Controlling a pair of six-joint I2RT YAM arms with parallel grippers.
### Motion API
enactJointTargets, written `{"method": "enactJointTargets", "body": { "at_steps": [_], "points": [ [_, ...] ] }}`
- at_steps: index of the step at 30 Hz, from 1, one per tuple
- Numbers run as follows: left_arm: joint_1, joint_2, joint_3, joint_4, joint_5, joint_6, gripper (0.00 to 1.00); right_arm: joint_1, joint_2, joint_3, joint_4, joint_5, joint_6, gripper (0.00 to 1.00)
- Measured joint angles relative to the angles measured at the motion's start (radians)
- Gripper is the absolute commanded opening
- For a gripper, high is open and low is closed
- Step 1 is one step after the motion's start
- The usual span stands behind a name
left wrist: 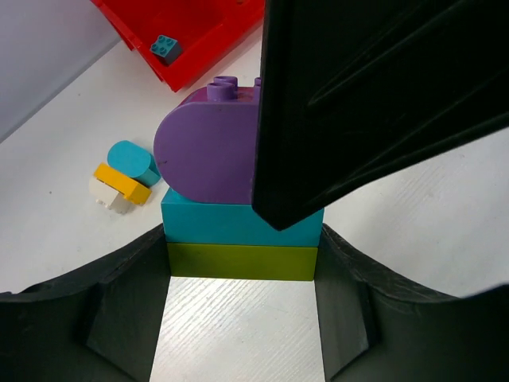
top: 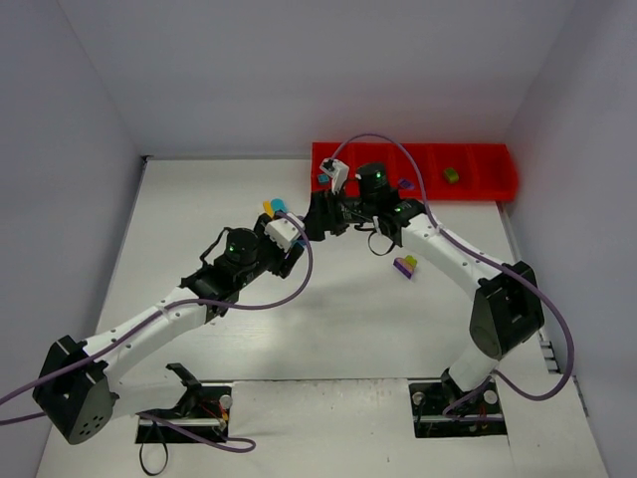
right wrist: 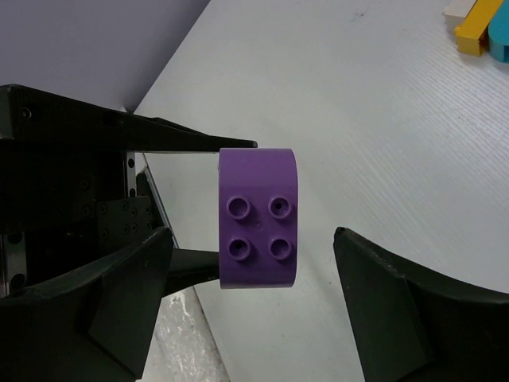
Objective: Sort the legos into containers by color
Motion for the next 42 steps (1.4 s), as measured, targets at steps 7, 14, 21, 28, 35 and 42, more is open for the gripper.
{"method": "enactJointTargets", "body": {
  "at_steps": [7,14,21,28,35,42],
  "points": [
    [-0.011,0.000,0.000,0.000,0.001,0.006,0.00,0.008,0.002,0.005,-0.004,0.014,-0.005,0.15],
    [-0.011,0.000,-0.001,0.006,0.003,-0.021,0.00,0.014,0.001,0.023,-0.024,0.046,-0.029,0.00],
    [-0.011,0.006,-0.028,0.063,0.016,-0.066,0.00,0.006,-0.001,0.048,-0.085,0.062,-0.063,0.00],
    [-0.011,0.006,-0.085,0.030,0.020,-0.089,0.00,-0.194,-0.007,0.100,-0.082,0.222,-0.142,0.00],
    [-0.011,-0.040,-0.100,0.009,0.019,-0.095,0.00,-0.372,0.028,0.204,-0.063,0.436,-0.200,0.00],
    [-0.011,-0.134,-0.111,0.009,0.019,-0.097,0.00,-0.407,0.242,0.293,-0.018,0.665,-0.269,0.00]
  ]
}}
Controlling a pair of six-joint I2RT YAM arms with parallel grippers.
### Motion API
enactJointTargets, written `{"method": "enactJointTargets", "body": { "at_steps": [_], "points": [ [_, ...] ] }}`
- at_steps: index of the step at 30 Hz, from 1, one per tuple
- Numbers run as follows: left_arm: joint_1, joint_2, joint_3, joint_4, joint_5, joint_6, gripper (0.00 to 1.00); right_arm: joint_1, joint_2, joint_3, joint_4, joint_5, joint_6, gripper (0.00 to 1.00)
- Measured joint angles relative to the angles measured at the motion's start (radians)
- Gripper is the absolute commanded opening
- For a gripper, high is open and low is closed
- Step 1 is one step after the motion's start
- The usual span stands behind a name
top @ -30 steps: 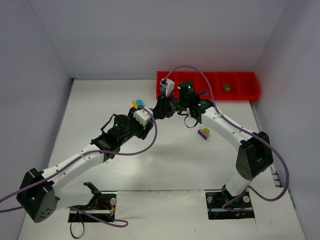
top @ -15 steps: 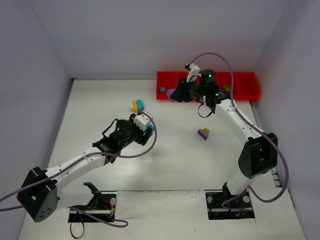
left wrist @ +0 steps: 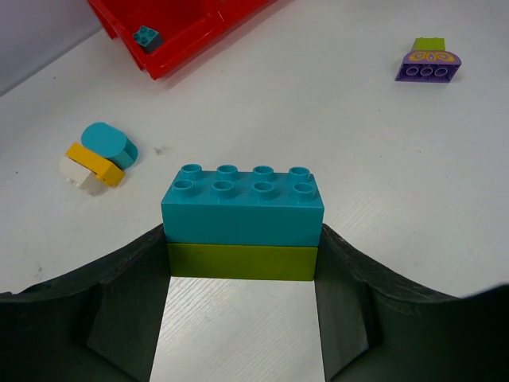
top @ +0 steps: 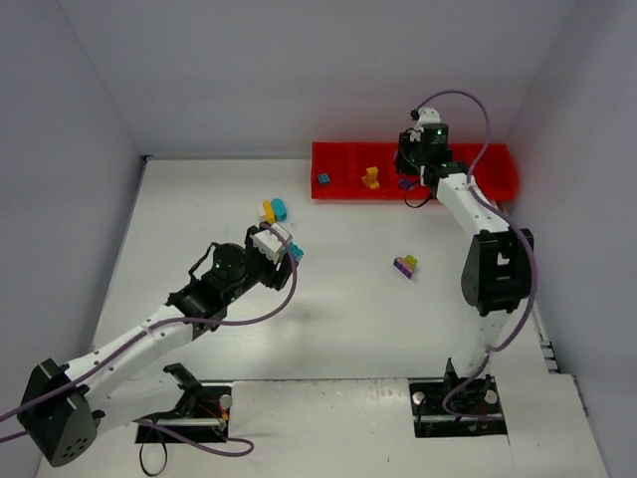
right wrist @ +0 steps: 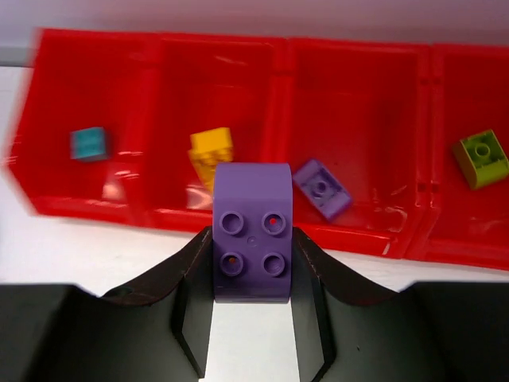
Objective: Sort the legos into containers by color
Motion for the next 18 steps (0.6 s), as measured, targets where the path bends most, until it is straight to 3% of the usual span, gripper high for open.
{"method": "enactJointTargets", "body": {
  "at_steps": [5,8,9,10,12,15,18],
  "points": [
    [0.000,-0.045,-0.023,-0.020,0.008,-0.008,0.00,-0.038,0.185,0.078,0.007,0.063,-0.003,0.00],
    [0.000,-0.066,-0.035,-0.030,0.016,-0.015,0.00,-0.054,0.271,0.143,0.006,0.080,-0.003,0.10],
    [0.000,-0.071,-0.037,-0.036,0.018,-0.016,0.00,-0.060,0.291,0.161,0.006,0.084,-0.003,0.16],
    [0.000,-0.076,-0.038,-0.043,0.019,-0.017,0.00,-0.066,0.309,0.179,0.005,0.086,-0.002,0.33],
    [0.000,-0.082,-0.038,-0.048,0.019,-0.018,0.00,-0.075,0.333,0.213,0.010,0.091,0.002,0.53],
    [0.000,-0.090,-0.039,-0.051,0.019,-0.018,0.00,-0.082,0.351,0.244,0.011,0.092,0.008,0.67],
    [0.000,-0.093,-0.040,-0.053,0.019,-0.018,0.00,-0.083,0.352,0.255,0.011,0.082,0.008,0.72]
  ]
}}
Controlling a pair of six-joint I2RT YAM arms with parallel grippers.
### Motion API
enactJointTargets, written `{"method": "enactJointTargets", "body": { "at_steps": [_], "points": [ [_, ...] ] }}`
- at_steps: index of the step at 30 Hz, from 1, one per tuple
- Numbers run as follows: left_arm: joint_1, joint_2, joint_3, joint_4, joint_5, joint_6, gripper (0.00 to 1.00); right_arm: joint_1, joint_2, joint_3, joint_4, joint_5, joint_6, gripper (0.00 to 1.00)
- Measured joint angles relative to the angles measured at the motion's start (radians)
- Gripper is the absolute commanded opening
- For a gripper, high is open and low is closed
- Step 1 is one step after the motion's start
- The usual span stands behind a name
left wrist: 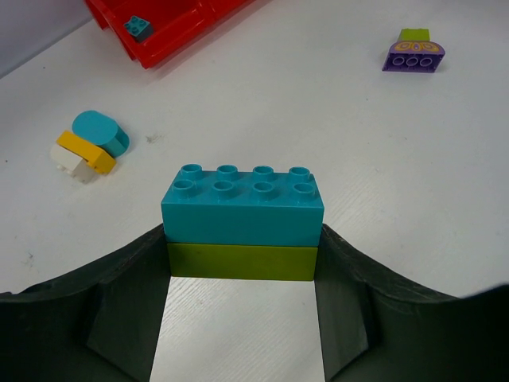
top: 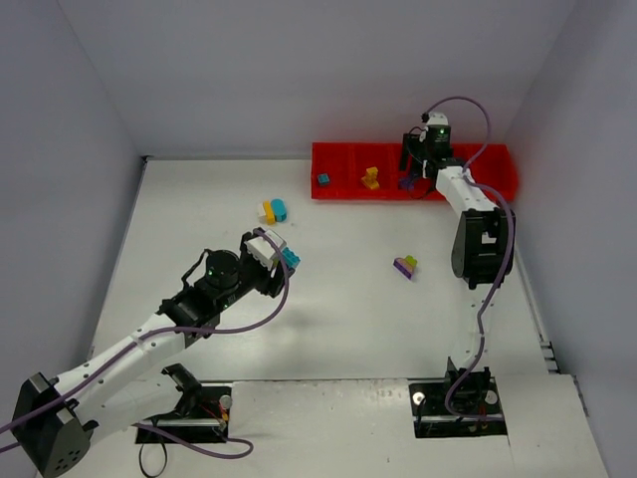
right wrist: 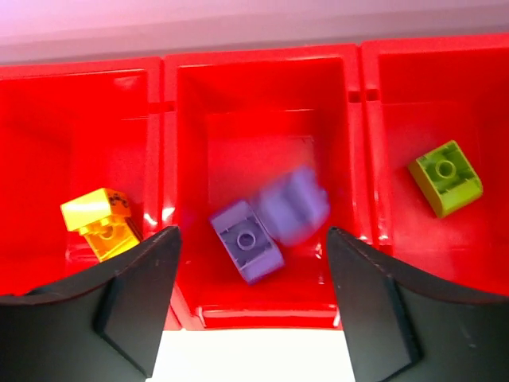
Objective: Sort the legos into containers by color
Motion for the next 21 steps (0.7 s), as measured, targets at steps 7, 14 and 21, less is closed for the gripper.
{"method": "enactJointTargets", "body": {
  "at_steps": [7,14,21],
  "points": [
    [0.000,0.020,0.000,0.016,0.004,0.016,0.00,0.002,-0.076,-0.068,-0.013,-0.111,0.028,0.71],
    [0.000,0.083,0.000,0.044,0.009,0.084,0.00,0.105,-0.407,-0.263,-0.008,-0.330,0.120,0.71],
    [0.000,0.121,0.032,0.061,0.019,0.140,0.00,0.321,-0.623,-0.426,0.013,-0.578,0.208,0.72]
  ]
}}
